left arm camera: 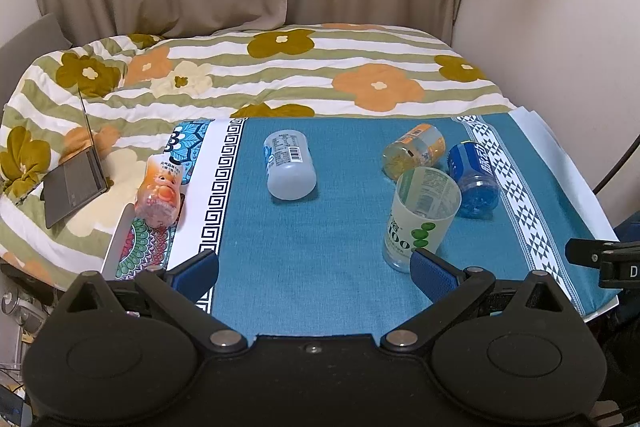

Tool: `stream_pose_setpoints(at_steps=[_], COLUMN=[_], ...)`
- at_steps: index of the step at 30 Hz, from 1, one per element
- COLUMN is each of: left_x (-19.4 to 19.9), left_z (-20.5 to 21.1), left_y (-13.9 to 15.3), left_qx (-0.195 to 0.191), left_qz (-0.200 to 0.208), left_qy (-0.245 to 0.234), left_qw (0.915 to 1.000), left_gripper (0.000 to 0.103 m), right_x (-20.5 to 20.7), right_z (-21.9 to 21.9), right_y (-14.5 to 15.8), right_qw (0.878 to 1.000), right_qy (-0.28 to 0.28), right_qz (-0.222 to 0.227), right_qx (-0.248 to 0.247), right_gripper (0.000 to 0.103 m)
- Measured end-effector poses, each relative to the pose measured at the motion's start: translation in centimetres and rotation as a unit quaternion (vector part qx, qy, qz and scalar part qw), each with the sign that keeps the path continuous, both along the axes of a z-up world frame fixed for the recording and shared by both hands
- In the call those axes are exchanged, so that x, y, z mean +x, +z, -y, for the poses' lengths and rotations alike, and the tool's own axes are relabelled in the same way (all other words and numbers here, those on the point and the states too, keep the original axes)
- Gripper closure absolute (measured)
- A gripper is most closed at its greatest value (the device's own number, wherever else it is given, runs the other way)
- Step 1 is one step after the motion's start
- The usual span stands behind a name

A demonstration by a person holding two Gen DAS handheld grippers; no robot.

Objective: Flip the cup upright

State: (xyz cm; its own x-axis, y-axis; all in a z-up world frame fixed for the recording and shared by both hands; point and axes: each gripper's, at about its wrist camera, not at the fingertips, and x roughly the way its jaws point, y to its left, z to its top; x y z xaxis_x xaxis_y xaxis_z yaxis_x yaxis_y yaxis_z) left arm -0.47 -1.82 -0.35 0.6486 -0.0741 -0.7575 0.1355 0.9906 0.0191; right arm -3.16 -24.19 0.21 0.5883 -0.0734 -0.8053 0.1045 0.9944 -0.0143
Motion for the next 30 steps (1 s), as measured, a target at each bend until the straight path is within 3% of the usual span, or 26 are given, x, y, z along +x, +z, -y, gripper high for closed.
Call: stream_pose_setpoints(at_steps=[30], left_x=[0.14], left_z=[-0.55], left_y=[0.16], left_qx=[0.009], left_qz=[0.012], left_qy=[0.011], left_qw=[0.9998], left_gripper=[0.000], right_x=[0.00], right_z=[-0.07], right_y=[0.05], right_qw=[1.000], right_qy=[0.001], right_qz=[0.001], right_qx=[-0.001], right_gripper=[0.000])
